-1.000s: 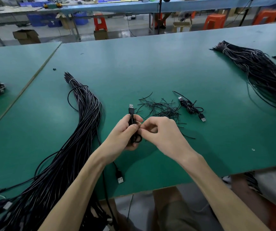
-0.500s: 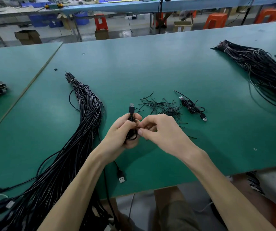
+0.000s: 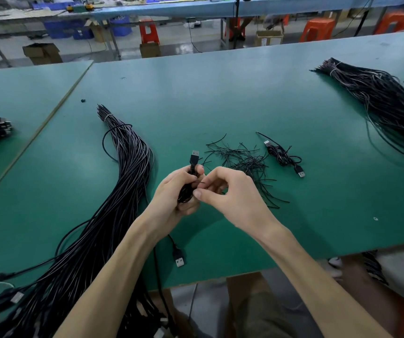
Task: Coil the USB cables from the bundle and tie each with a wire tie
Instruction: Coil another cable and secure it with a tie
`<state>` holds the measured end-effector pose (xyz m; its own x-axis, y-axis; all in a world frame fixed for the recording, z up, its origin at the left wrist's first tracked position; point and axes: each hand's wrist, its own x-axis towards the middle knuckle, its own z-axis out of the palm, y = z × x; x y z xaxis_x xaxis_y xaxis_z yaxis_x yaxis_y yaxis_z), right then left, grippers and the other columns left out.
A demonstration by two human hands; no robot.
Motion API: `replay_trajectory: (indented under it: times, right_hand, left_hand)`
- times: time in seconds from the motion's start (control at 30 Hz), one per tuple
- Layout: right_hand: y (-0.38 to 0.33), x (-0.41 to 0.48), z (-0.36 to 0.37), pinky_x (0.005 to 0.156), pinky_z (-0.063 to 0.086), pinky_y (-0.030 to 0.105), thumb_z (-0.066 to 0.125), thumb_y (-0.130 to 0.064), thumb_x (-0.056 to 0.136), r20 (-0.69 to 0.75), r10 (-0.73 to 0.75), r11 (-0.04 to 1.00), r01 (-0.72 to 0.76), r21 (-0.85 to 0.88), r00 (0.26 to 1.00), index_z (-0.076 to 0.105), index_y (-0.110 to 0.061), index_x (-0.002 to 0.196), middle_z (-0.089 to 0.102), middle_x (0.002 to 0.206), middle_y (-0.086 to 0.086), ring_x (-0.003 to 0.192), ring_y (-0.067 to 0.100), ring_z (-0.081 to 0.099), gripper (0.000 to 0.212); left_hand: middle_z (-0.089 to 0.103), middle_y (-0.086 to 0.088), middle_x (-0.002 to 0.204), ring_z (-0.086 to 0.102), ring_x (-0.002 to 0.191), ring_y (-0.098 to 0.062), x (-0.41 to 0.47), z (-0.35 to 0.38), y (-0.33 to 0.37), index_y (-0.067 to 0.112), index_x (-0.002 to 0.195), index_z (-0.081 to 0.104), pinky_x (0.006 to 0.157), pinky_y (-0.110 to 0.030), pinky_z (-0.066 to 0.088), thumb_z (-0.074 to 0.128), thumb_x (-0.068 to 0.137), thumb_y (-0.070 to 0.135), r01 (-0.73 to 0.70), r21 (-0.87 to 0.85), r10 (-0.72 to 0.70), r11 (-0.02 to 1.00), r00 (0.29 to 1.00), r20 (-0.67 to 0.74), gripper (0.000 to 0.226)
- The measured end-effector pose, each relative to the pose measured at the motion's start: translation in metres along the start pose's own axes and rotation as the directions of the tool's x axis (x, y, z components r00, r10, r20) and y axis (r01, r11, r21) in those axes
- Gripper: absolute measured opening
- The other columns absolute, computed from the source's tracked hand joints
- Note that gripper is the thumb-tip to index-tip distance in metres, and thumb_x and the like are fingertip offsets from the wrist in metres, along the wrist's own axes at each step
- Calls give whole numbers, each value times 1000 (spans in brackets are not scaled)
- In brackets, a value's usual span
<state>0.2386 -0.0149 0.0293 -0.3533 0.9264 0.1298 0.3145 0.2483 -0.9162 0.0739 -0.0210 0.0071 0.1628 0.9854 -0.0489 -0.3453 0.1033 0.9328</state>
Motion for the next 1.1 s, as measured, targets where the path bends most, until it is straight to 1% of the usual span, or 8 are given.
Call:
replay_trajectory:
  times: [0.1,0.27,0.4,0.53,0.63,0.77,0.93,1.1]
  right_hand:
    - [0,-1,-2,68,46,11,84,-15,83,15,6,1000,-7,19,1000,73,-17,84,71,75,-9,67,-3,57,11]
    - [-3,-3,-1,66,41,12,77,-10,87,9,-91,979,91,-184,996,67,-19,84,64,79,-4,64,2,51,13]
    - [-2,-1,-1,65,38,13,76,-13,88,21,-95,968,97,-231,995,64,-19,81,59,77,-10,65,0,51,15]
    - [-1,0,-1,66,42,13,79,-17,87,17,-60,985,62,-162,998,67,-16,82,62,73,-11,65,2,51,13]
    - [-3,-1,-3,66,44,12,77,-20,89,38,-43,995,46,-83,998,70,-18,83,70,75,-4,68,7,60,10]
    - [-8,1,-6,74,54,35,66,-21,96,24,-41,998,42,-44,999,76,-19,84,75,79,4,81,26,68,16]
    - [-16,1,-3,62,44,16,68,-22,95,-18,-84,988,80,-134,996,74,-19,83,71,74,-5,65,6,60,13]
    - [-19,1,3,67,42,14,69,-21,93,-65,-103,976,89,-197,992,70,-20,81,65,79,-14,70,-4,57,12]
  left_hand:
    - [39,-5,68,26,42,-12,-1,0,-1,20,94,60,41,-21,22,42,89,17,18,116,-18,993,1000,-3,19]
    - [46,-17,84,41,43,-18,0,5,-5,10,92,53,37,-22,33,40,89,9,-53,180,45,982,998,51,13]
    - [52,-11,78,37,45,-12,-1,5,-4,14,86,55,36,-19,31,34,96,3,-24,209,7,978,997,81,26]
    - [55,-3,77,28,43,-6,-1,3,-3,14,90,51,37,-17,26,30,100,-1,25,149,-41,989,994,105,28]
    - [44,0,69,27,41,-4,-1,2,-1,15,92,54,41,-18,31,34,100,2,34,66,-40,997,994,105,26]
    - [44,4,70,28,40,-1,-1,0,3,15,99,54,40,-16,29,39,96,6,38,-55,-30,998,990,137,17]
    - [45,6,69,29,38,2,-2,-2,5,12,102,53,38,-14,28,38,98,6,26,-196,0,980,991,132,17]
    - [35,-1,80,29,36,1,0,-3,5,13,101,56,36,-14,28,44,95,8,7,-237,10,972,998,69,14]
